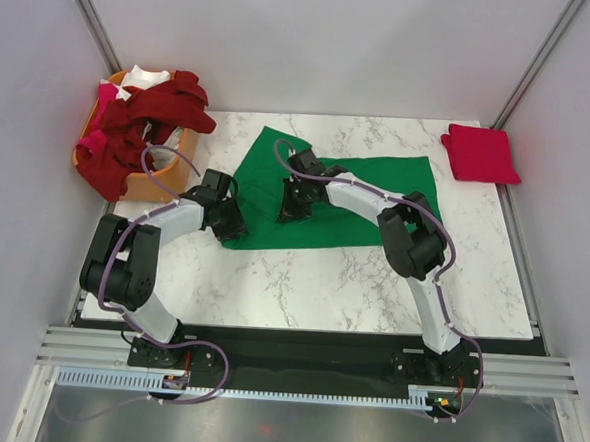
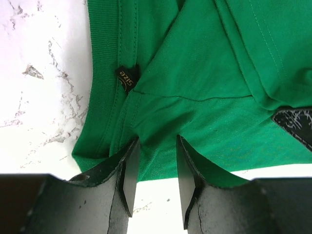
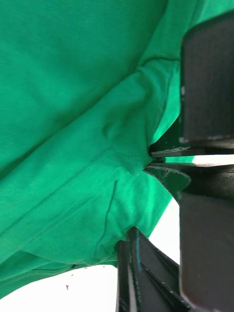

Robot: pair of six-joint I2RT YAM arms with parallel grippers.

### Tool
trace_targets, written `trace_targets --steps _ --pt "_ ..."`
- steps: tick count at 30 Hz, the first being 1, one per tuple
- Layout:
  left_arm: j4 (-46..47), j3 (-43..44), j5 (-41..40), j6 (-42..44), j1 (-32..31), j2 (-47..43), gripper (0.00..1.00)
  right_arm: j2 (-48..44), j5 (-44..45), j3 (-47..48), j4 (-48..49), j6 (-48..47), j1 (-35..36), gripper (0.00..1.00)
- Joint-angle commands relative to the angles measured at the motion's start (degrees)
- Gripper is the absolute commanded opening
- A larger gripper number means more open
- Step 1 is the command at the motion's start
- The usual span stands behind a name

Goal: Fold and stack the t-shirts
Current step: Fold the tshirt

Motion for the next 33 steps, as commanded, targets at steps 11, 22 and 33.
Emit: trace_targets --steps 11,22,33 --pt "-2.0 -1.9 -1.6 -1.0 -0.2 -0.1 0.43 5.1 1.1 12.2 -2.5 1.5 -7.4 0.0" --pt "-2.1 -1.6 -1.3 -0.7 -0.2 0.1 0.42 9.4 -1.6 16.1 -2.4 2.4 -10.9 0.89" --pt "-6.0 0.5 -5.5 -0.5 -0.3 -2.7 0.43 -5.0 8.4 9.7 -6.1 -7.0 -12.0 0.91"
